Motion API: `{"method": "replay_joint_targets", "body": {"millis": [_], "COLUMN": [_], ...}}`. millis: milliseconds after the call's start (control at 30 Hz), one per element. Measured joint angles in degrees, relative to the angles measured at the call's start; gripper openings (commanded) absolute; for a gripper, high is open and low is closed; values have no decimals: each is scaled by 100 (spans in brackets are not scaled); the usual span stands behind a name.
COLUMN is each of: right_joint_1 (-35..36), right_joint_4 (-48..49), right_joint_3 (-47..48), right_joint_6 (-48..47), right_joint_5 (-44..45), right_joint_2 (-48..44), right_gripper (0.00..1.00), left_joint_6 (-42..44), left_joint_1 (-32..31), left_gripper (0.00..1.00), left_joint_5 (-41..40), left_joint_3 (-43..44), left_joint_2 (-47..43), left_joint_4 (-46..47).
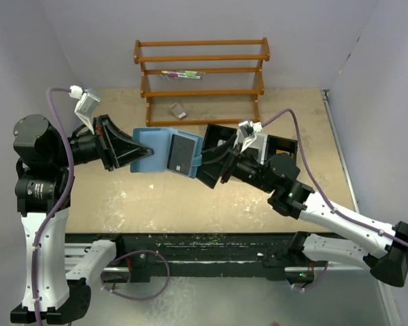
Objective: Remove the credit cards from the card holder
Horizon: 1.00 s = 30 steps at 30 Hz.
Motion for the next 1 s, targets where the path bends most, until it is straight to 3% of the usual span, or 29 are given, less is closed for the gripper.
{"method": "replay_joint_targets", "body": {"millis": [233,433,733,867,933,1000], "right_joint_1": [208,332,704,715,715,715], "right_joint_4": [1419,1731,2022,2151,2214,2216], "right_joint_3": [-544,-1045,-813,-610,-481,-295], "right_joint_6": [372,468,188,162,157,162], "right_joint_5": [-76,-68,-66,-15,13,50], "right_joint_2": [90,-216,-74,48,114,199], "right_gripper": [92,92,88,74,60,38], "left_joint_6": [-483,-680,-837,-876,-879,-879], "left_joint_1": [0,2,0,0,0,0], "left_gripper": [0,0,0,0,3,11], "left_joint_5": [42,46,70,136,186,232], "left_joint_3": [7,35,63,83,83,79], "left_joint_2": [20,24,28,24,20,11], "left_joint_4": [522,715,820,852,861,863]}}
